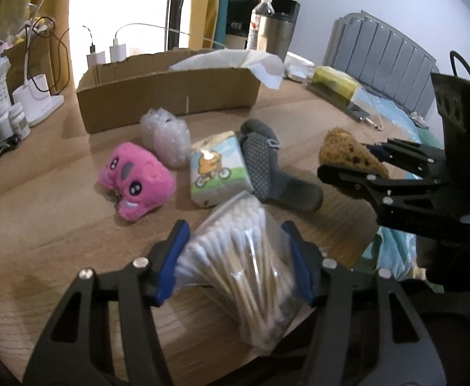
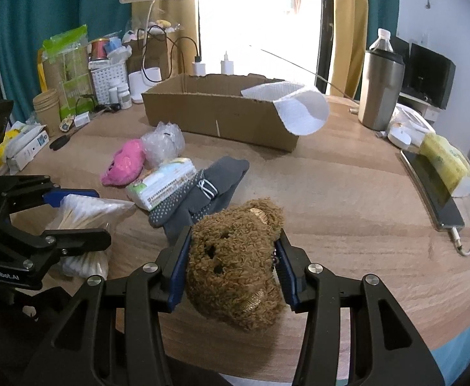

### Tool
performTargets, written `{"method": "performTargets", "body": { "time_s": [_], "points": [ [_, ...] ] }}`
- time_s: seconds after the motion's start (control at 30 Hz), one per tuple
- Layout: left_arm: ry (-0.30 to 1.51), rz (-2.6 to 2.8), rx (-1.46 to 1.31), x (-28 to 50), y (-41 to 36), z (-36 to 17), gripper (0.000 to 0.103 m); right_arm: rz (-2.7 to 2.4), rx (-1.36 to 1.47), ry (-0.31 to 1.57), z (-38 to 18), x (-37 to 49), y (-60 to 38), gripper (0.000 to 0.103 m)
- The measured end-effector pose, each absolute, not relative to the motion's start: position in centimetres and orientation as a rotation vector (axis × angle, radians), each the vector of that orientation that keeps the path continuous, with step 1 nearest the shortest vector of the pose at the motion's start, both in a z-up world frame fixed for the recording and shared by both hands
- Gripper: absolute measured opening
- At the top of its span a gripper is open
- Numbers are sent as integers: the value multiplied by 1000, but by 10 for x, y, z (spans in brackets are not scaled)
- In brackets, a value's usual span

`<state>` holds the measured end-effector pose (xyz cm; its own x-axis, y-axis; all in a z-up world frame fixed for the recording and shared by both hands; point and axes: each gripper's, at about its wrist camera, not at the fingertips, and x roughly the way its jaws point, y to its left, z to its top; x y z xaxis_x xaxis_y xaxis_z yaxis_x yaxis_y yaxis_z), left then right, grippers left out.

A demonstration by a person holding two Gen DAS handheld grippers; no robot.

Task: Organize soft objects
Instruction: 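Grasp the cotton swab bag with the left gripper while the right lifts the bear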

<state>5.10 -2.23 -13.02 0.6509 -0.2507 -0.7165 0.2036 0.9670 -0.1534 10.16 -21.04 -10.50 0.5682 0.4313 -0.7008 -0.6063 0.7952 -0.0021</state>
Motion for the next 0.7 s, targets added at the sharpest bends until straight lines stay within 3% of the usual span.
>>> {"method": "performTargets", "body": {
  "time_s": [0.7],
  "points": [
    [700,-237,-109,49,-1,-96,60,621,-244,676,-75,113,-197,50]
  ]
}}
